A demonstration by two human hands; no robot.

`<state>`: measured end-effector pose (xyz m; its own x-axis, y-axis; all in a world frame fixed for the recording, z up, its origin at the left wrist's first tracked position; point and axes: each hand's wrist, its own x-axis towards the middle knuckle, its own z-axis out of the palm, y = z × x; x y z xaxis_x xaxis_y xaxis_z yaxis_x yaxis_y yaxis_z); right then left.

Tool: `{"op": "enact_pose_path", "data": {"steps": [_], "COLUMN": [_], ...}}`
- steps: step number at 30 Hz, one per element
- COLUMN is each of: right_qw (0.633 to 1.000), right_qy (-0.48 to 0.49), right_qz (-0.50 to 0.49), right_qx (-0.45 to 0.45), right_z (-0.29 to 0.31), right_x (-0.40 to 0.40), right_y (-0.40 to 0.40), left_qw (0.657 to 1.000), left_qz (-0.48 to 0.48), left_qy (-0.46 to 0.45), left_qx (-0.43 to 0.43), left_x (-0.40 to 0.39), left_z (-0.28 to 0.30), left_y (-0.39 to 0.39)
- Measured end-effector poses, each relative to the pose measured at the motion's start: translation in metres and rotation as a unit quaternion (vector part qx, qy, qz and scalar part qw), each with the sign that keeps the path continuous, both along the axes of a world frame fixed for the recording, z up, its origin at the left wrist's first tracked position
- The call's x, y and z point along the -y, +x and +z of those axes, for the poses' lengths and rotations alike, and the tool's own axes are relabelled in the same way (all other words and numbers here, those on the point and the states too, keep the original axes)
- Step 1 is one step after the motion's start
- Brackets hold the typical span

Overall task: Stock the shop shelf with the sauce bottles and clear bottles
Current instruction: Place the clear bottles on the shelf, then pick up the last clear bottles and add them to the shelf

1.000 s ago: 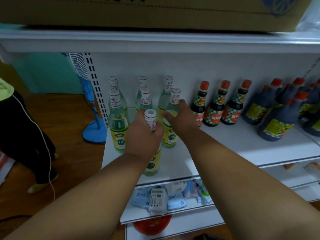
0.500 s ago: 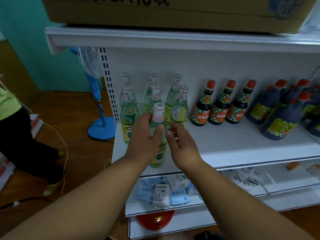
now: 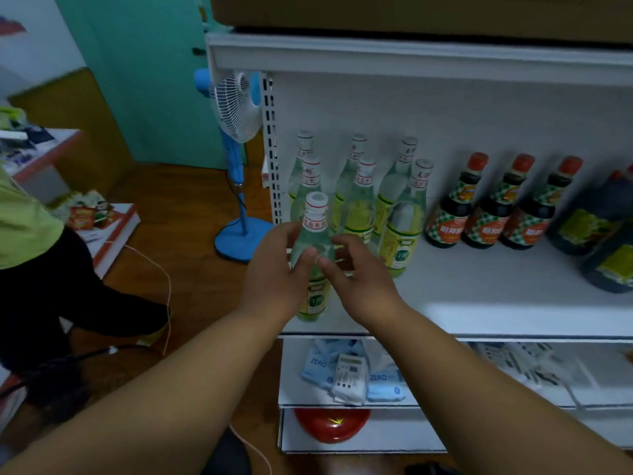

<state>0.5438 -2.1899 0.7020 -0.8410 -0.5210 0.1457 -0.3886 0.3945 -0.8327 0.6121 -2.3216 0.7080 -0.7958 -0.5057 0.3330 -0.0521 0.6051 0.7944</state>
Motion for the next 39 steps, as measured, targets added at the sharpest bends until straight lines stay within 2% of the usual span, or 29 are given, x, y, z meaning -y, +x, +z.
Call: {"op": "enact_pose_path", "data": {"steps": [18,23,30,34,39], "right_qw": [0.999,0.998,0.998,0.999,0.999], "right_qy": [0.017,0.024,0.011,0.032,0.038], "right_qz": [-0.027,-0.049,-0.049,-0.028,-0.028], "right_qx": [0.022,0.014,-0.034,-0.034,-0.024], "right_z": [0.003,0.002,-0.001,-0.004,-0.016], "right_x": [0.012,-0.002,-0.030,-0.054,-0.092], "right_y": [-0.005,0.004,0.022,0.036,0.059], "left_qw": [0.999,0.995,0.991,0.981,0.986], "left_qz": [-0.012,0.076,0.110,0.146,0.117], "left_qy": [0.029,0.067,0.076,0.122,0.106], "left_qx": [0.013,-0.004,0.027,0.046,0.045], "left_x": [0.016,-0.001,-0.029,-0.047,-0.096], "left_z": [0.001,-0.012,-0.026,-0.031,-0.061], "left_y": [0.002,0.019,0.041,0.051,0.072]}}
